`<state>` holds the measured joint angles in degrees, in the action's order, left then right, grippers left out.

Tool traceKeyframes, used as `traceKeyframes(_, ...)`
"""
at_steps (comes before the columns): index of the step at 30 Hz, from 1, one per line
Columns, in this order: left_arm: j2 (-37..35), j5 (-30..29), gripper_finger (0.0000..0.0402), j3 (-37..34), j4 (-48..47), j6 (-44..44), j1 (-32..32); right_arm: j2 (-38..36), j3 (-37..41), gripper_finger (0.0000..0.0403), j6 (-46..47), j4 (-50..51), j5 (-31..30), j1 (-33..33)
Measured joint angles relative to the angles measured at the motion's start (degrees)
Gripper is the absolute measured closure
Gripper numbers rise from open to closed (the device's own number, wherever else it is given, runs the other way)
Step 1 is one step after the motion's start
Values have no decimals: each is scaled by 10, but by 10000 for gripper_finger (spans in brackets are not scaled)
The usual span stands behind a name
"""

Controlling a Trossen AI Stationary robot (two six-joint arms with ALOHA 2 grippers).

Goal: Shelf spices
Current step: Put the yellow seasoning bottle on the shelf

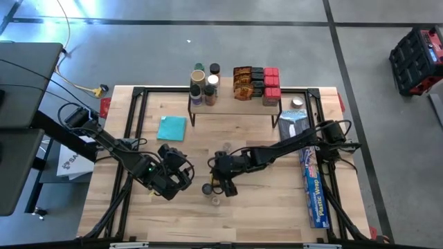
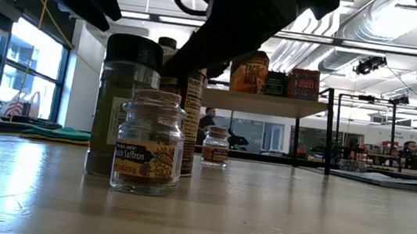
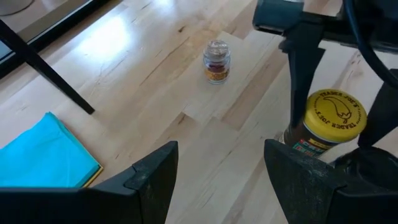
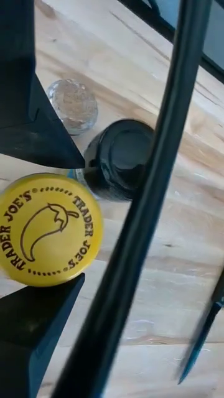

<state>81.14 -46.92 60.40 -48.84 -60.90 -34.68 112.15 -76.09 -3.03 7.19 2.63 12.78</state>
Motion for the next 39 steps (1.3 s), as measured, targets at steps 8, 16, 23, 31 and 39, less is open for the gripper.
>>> traceKeyframes(8, 0, -2, 167, 0, -1, 0, 0, 0, 0, 190, 22, 0, -1, 0)
traceKeyframes(16, 0, -2, 167, 0, -8, 0, 0, -54, 1, 190, 32, 31, -28, -4)
traceKeyframes(23, 0, -19, 167, 0, -8, 0, 0, -158, -59, 190, 54, 173, -102, -48)
traceKeyframes(31, 0, -27, 167, 0, -7, 0, 0, -139, -264, 190, -21, 363, -109, -162)
traceKeyframes(39, 0, -34, 167, 0, -6, 0, 0, -89, -327, 190, -50, 391, -24, -285)
